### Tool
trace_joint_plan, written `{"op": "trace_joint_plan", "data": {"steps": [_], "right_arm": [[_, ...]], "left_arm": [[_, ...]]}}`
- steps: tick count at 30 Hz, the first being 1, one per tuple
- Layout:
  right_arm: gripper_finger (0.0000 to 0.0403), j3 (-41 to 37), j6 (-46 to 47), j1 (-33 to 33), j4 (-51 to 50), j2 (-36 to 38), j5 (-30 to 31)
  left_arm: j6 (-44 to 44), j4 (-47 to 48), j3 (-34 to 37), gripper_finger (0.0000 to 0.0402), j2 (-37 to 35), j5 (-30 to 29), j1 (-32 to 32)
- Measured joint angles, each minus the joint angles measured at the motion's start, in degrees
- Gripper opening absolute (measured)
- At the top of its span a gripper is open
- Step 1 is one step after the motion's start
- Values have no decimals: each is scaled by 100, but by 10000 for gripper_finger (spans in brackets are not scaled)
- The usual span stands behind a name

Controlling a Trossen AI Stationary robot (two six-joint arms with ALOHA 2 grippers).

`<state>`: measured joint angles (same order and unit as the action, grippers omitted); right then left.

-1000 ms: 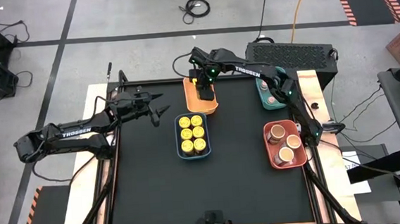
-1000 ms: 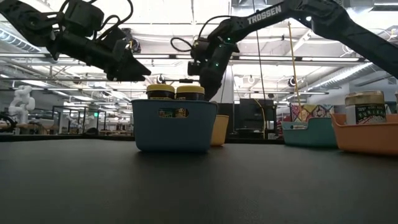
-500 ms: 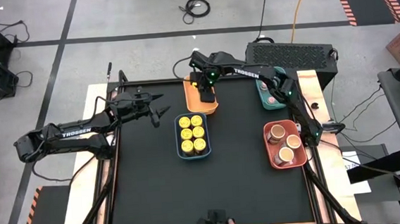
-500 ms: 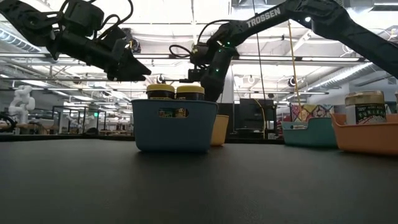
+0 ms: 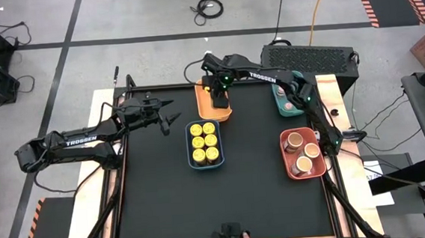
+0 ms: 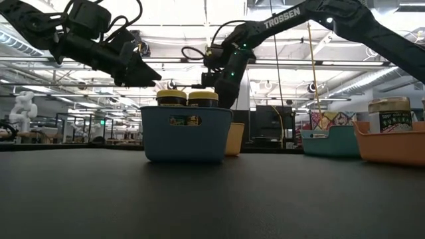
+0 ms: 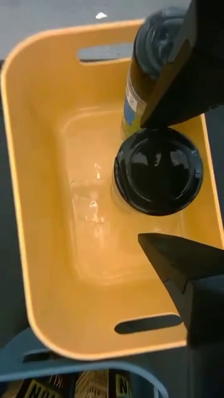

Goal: Sort spices by type
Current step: Put the black seasoning bottle into the yellow bin, then return to Home Position

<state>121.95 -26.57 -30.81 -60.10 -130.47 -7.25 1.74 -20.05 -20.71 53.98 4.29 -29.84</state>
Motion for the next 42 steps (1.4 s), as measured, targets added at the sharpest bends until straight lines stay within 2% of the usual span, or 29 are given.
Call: {"op": "trace_joint_plan", "data": {"steps": [11,15,18,22,26,29,32,42], "right_arm": [[279,164,83,7,-95,568,-7],[279,164,608,93,-221,848,-16],[279,164,920,274,-569,1068,-37],[279,159,863,507,-1466,1351,-72],[279,-77,964,589,-1636,1698,-58],[279,-673,973,581,-1415,2159,-59],[279,-1765,1118,512,-587,2800,-57],[279,-5655,2085,389,3535,5353,-55]], "left_arm": [[-11,2,2,325,0,15,49],[-185,68,-14,325,-142,21,216],[-192,339,-142,325,-379,12,394],[-190,1052,-302,325,-843,-54,612],[-173,1738,-398,325,-1363,-321,788],[-144,2017,-397,325,-1682,-570,892],[-145,2207,-398,325,-1910,-661,996],[-104,2299,-398,325,-2153,-1153,1296]]}}
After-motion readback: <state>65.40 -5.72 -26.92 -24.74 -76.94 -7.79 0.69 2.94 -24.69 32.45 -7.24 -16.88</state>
